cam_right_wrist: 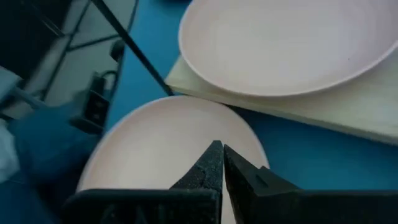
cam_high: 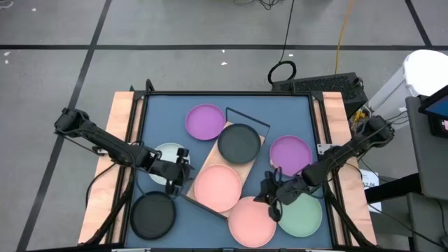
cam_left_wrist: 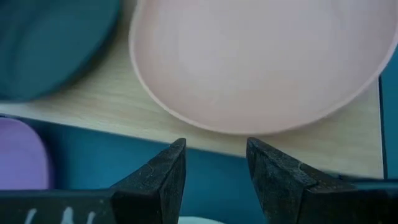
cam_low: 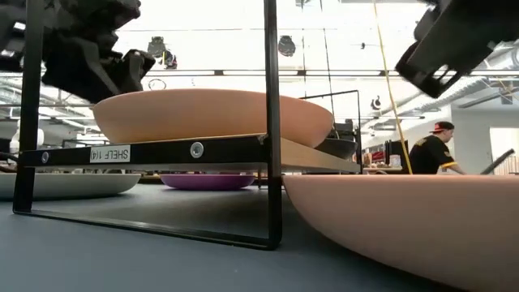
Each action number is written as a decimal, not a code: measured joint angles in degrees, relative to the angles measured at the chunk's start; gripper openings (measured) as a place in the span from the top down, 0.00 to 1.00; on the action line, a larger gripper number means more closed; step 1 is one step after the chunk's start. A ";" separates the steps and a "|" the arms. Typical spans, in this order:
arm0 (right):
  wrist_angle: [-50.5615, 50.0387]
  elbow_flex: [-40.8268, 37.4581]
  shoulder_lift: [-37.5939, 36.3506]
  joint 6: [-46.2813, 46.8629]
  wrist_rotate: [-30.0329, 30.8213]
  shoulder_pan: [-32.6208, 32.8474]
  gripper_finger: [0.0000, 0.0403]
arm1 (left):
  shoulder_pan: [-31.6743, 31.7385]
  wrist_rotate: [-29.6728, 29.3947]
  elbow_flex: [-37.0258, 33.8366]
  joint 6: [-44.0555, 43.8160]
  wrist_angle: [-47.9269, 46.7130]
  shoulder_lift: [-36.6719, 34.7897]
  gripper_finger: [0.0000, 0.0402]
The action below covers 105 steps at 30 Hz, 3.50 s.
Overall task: Place and stack plates onto a shelf
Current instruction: Stack the black plate on top of the black plate on the shelf
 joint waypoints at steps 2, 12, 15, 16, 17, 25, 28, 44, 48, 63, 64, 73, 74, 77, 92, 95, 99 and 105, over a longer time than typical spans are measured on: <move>-2.57 0.45 -1.93 3.01 0.01 1.00 1.00 | 0.00 -0.59 0.30 0.04 0.12 -1.19 0.57; -29.38 14.35 -2.52 12.49 -0.60 8.12 1.00 | 0.00 -4.71 0.31 1.50 0.33 -5.53 0.57; -35.13 18.91 -0.37 10.83 -3.01 10.32 1.00 | 0.00 -5.40 0.33 1.52 0.61 -5.73 0.57; -36.78 20.45 0.58 9.96 -3.28 10.85 1.00 | 0.00 -5.46 0.33 1.52 0.53 -5.70 0.57; -37.81 21.64 1.64 9.12 -3.50 11.34 1.00 | 0.00 -5.62 0.33 1.52 0.53 -5.68 0.57; -37.77 24.06 9.09 4.99 -7.66 12.29 0.88 | 0.04 -6.94 0.33 1.39 0.70 -5.55 0.57; -37.13 24.06 10.36 5.55 -7.93 12.29 0.80 | 0.04 -6.94 0.35 1.26 0.83 -5.55 0.57; -34.44 24.06 11.23 9.74 -7.41 13.62 0.75 | 0.04 -6.96 0.35 -0.45 2.49 -5.53 0.57; -38.56 24.06 9.29 9.65 -6.30 12.91 0.75 | 0.04 -6.97 0.38 -0.01 3.85 -5.53 0.57; -52.29 24.05 1.45 9.83 7.33 7.83 0.75 | 2.46 -6.98 0.40 2.82 4.68 -5.53 0.57; -52.29 24.04 1.45 9.79 8.11 7.56 0.75 | 2.59 -6.96 0.40 2.40 4.47 -5.53 0.57; -52.08 23.98 1.45 7.91 15.06 6.70 0.75 | 0.66 -1.55 0.40 -10.58 -9.50 -10.08 0.57; -51.96 23.96 1.45 7.01 16.09 6.72 0.75 | 0.06 -0.32 0.40 -12.80 -11.68 -10.62 0.57; -51.85 23.96 1.47 4.61 16.75 6.39 0.75 | -2.56 3.94 0.42 -20.02 -16.24 -11.40 0.57; -51.39 23.96 1.47 -5.67 17.12 3.56 0.75 | -21.33 8.20 0.40 -50.61 -32.18 -11.21 0.67; -51.39 23.96 1.47 -5.85 17.04 2.80 0.75 | -23.56 8.44 0.40 -55.25 -33.02 -10.35 0.67; -51.41 23.96 1.47 -5.87 16.85 2.59 0.75 | -26.33 9.58 0.40 -61.32 -32.90 -8.42 0.67; -51.41 23.96 1.47 -5.85 16.64 2.59 0.75 | -30.13 9.83 0.40 -68.22 -33.16 -4.78 0.67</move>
